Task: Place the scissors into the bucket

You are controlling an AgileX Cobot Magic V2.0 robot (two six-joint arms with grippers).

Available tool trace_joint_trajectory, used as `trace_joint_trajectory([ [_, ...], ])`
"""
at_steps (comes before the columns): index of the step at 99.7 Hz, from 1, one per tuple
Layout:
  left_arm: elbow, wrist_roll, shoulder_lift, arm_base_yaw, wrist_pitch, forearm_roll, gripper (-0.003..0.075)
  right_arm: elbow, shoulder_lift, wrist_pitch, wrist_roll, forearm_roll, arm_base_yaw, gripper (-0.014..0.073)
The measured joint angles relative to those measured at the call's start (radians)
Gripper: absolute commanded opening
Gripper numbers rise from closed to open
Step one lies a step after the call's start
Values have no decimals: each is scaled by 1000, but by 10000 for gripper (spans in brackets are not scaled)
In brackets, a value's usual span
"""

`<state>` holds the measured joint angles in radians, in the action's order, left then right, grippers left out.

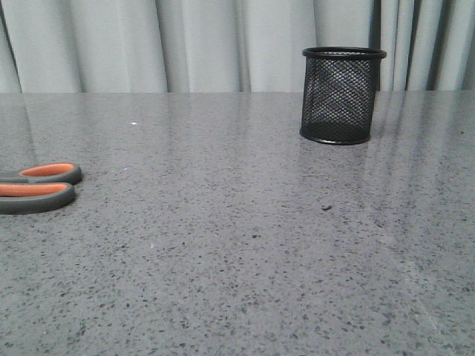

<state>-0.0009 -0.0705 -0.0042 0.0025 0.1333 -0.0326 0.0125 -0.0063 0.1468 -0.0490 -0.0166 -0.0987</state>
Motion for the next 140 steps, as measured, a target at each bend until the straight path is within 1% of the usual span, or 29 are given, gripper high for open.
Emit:
trace_joint_trajectory([
  [106, 0, 0, 0, 0, 0, 0, -20, 0, 0, -2, 0, 0, 0, -69],
  [126, 0, 0, 0, 0, 0, -5, -20, 0, 0, -54, 0, 0, 0, -69],
  [140, 0, 0, 0, 0, -2, -63, -20, 0, 0, -93, 0, -38, 0, -69],
])
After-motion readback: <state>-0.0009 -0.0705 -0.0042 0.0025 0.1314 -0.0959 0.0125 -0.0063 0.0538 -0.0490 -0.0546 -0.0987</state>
